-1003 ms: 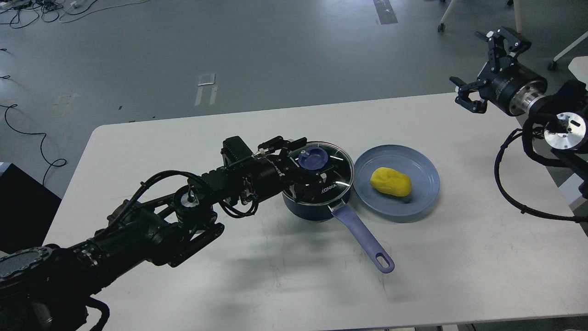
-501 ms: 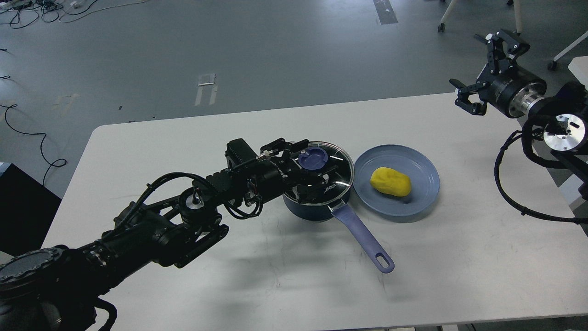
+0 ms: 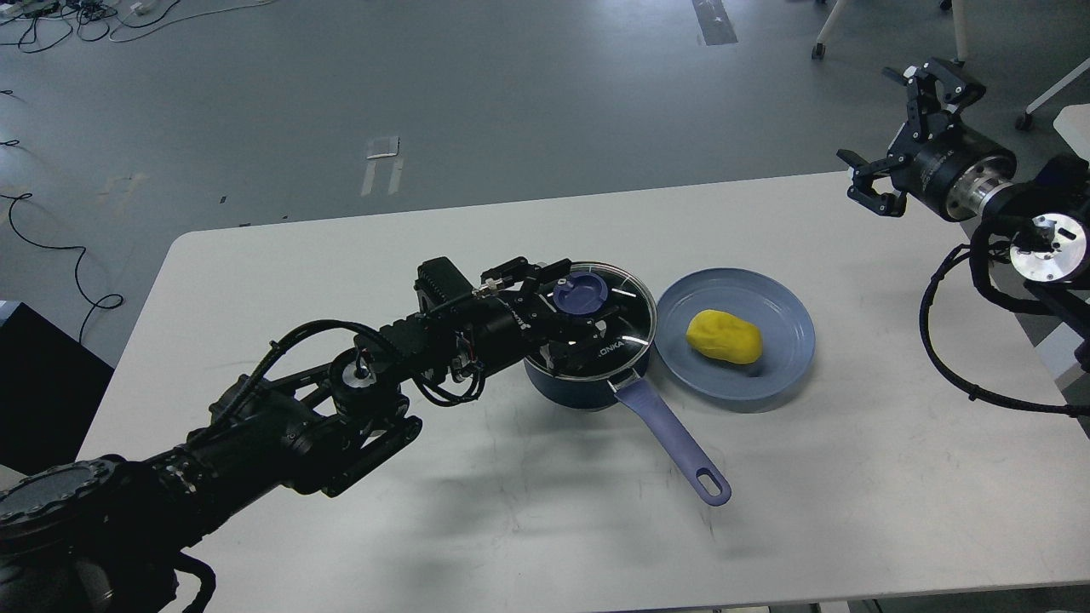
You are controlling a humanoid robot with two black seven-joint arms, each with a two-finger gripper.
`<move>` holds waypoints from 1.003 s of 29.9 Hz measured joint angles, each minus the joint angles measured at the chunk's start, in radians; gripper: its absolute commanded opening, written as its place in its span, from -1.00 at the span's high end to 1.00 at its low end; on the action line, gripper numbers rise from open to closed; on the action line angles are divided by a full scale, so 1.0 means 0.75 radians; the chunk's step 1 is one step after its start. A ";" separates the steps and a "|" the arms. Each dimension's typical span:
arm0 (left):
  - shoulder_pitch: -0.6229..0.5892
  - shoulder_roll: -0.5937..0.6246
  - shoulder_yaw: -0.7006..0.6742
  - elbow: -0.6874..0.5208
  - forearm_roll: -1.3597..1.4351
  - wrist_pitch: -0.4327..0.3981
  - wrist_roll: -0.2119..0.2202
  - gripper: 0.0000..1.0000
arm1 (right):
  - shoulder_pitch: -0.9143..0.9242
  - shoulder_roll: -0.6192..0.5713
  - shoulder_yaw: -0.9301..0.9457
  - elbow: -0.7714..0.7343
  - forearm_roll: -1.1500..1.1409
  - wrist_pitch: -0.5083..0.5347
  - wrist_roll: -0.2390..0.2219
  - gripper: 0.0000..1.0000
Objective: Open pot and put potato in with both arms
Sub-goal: 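Close the left gripper on the purple lid knob, then lift the glass lid off the pot and lower it beside the pot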
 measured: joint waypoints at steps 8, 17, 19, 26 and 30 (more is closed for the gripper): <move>0.002 -0.003 0.001 0.007 0.000 -0.009 -0.002 -0.73 | -0.003 0.002 -0.002 -0.029 0.000 0.000 0.000 -1.00; -0.002 -0.001 0.039 0.006 0.000 -0.009 -0.021 0.17 | -0.010 0.001 -0.002 -0.040 0.000 0.000 0.000 -1.00; -0.006 -0.002 0.057 0.005 -0.003 -0.008 -0.026 0.18 | -0.011 0.001 -0.002 -0.043 0.000 -0.002 0.000 -1.00; -0.012 -0.003 0.066 0.005 -0.046 -0.003 -0.028 0.18 | -0.011 0.002 -0.002 -0.059 0.000 -0.002 0.000 -1.00; -0.028 0.000 0.065 0.003 -0.094 0.000 -0.028 0.18 | -0.011 0.003 -0.002 -0.060 0.000 -0.002 0.000 -1.00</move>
